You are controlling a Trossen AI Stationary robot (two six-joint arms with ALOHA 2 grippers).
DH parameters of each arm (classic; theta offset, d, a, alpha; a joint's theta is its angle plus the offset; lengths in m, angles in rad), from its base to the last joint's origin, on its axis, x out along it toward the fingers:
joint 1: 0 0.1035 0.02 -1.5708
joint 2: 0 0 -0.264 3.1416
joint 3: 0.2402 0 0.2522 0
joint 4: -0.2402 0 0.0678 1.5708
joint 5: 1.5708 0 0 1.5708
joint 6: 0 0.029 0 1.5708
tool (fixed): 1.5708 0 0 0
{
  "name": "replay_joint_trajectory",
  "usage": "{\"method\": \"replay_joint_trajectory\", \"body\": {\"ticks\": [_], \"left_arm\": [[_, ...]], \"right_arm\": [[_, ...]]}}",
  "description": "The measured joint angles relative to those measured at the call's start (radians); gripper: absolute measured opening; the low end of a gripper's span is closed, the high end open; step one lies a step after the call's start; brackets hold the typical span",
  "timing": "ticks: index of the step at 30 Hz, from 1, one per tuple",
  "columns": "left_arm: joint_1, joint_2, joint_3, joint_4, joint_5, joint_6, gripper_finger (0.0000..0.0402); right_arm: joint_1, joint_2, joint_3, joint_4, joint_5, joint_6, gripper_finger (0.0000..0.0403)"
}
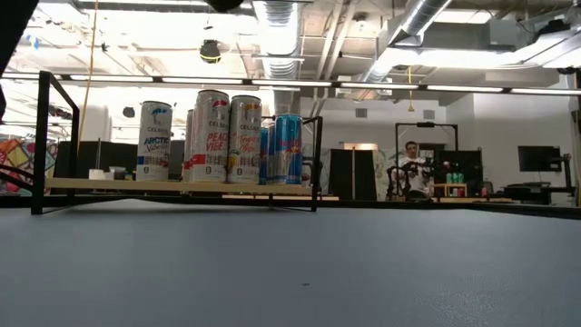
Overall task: Place canned beverage on shelf
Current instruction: Put the left white and blue soda can on the shelf aligned with the other white and blue soda can
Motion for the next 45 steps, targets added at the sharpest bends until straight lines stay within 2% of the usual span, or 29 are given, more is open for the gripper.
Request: {"method": "replay_joint_trajectory", "body": {"ticks": [3, 8, 11, 20, 27, 31, 34, 39, 43, 45], "left_arm": [[-0.015, 0.0, 0.0, -0.05, 0.002, -0.003, 0.036], [-0.041, 0.0, 0.0, -0.122, 0.034, -0.1, 0.036], [-0.057, 0.0, 0.0, -0.143, 0.027, -0.091, 0.036], [-0.064, 0.0, 0.005, -0.274, 0.045, -0.064, 0.036], [-0.067, 0.0, 0.05, -0.26, 0.064, -0.008, 0.036], [-0.066, 0.0, 0.083, -0.26, 0.073, 0.007, 0.036], [-0.067, 0.0, 0.093, -0.268, 0.088, 0.002, 0.036], [-0.067, 0.0, 0.093, -0.275, 0.04, 0.001, 0.036], [-0.059, 0.0, 0.093, -0.316, -0.002, 0.023, 0.036], [-0.055, 0.0, 0.093, -0.373, -0.035, 0.038, 0.036]], "right_arm": [[-0.027, 0.0, 0.0, -0.007, -0.019, 0.007, 0.0232], [-0.068, -0.004, 0.0, 0.062, -0.115, 0.11, 0.0232], [-0.074, -0.021, 0.0, 0.068, -0.16, 0.142, 0.0232], [-0.107, -0.079, -0.001, 0.042, -0.159, 0.157, 0.0232], [-0.126, -0.118, 0.001, -0.001, -0.184, 0.092, 0.0232], [-0.15, -0.084, 0.001, -0.031, -0.214, 0.023, 0.0232], [-0.185, -0.057, -0.001, -0.023, -0.229, 0.033, 0.0232], [-0.25, -0.056, 0.001, 0.03, -0.358, 0.03, 0.0232], [-0.288, -0.055, 0.002, 0.068, -0.491, 0.089, 0.0232], [-0.3, -0.056, 0.002, 0.073, -0.507, 0.114, 0.0232]]}}
